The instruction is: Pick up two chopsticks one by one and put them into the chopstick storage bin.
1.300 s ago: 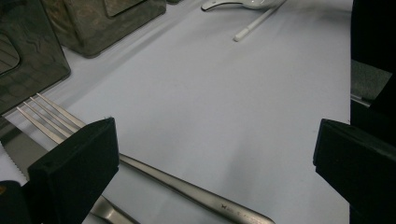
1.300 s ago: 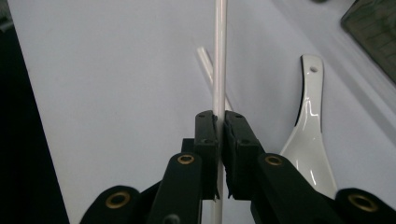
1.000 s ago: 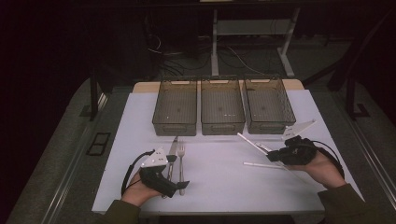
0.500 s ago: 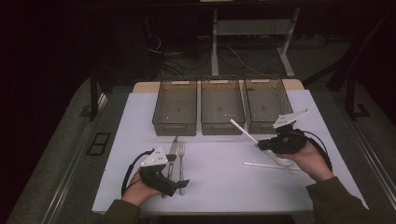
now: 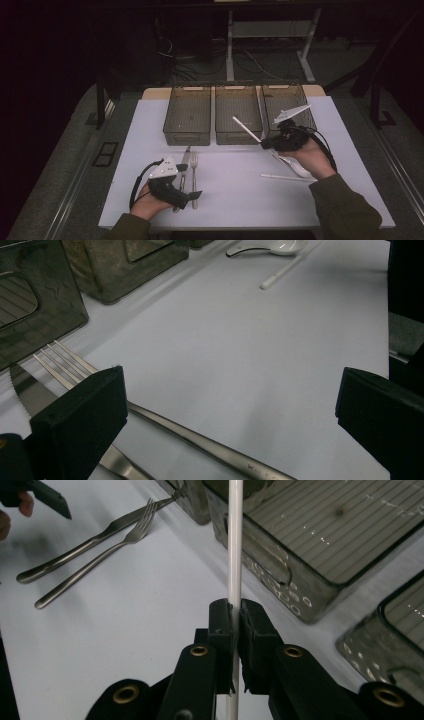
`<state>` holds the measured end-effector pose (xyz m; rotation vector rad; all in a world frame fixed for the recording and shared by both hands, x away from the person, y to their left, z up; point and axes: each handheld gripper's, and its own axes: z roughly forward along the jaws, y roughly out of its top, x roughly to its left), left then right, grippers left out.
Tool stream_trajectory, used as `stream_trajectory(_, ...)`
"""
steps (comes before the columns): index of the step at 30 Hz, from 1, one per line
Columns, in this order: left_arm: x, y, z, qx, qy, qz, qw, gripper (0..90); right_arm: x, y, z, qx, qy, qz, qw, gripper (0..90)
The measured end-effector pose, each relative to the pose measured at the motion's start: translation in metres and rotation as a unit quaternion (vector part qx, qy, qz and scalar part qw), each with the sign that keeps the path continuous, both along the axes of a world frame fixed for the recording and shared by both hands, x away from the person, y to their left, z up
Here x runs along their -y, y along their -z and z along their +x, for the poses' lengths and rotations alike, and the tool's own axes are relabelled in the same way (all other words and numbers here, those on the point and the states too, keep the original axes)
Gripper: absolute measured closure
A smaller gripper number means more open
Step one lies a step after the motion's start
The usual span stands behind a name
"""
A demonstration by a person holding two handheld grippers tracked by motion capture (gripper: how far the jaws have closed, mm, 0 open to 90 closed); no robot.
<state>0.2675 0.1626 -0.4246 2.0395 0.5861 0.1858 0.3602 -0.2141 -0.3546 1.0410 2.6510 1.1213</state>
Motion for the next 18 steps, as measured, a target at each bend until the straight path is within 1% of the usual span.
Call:
stream_trajectory(10, 0.001, 0.000, -0.001, 0.004, 0.001, -0.001, 1.0000, 0.0, -0.024, -0.012, 0.020, -0.001, 0.006, 0.001, 1.0000, 84.3)
stream_trajectory(15, 0.002, 0.001, -0.001, 0.003, 0.001, -0.002, 1.0000, 0.0, -0.036, -0.015, 0.031, -0.004, 0.008, 0.003, 0.9999, 84.3)
stream_trajectory(16, 0.002, 0.001, -0.001, 0.003, 0.000, -0.002, 1.0000, 0.0, -0.042, -0.016, 0.034, -0.004, 0.011, 0.004, 0.9999, 84.3)
stream_trajectory(17, 0.002, 0.001, -0.001, 0.004, 0.002, 0.001, 1.0000, 0.0, -0.042, -0.016, 0.034, -0.004, 0.011, 0.004, 0.9999, 84.3)
stream_trajectory(18, 0.002, 0.001, -0.001, 0.004, 0.001, -0.001, 1.0000, 0.0, -0.044, -0.017, 0.036, -0.004, 0.010, 0.005, 0.9999, 84.3)
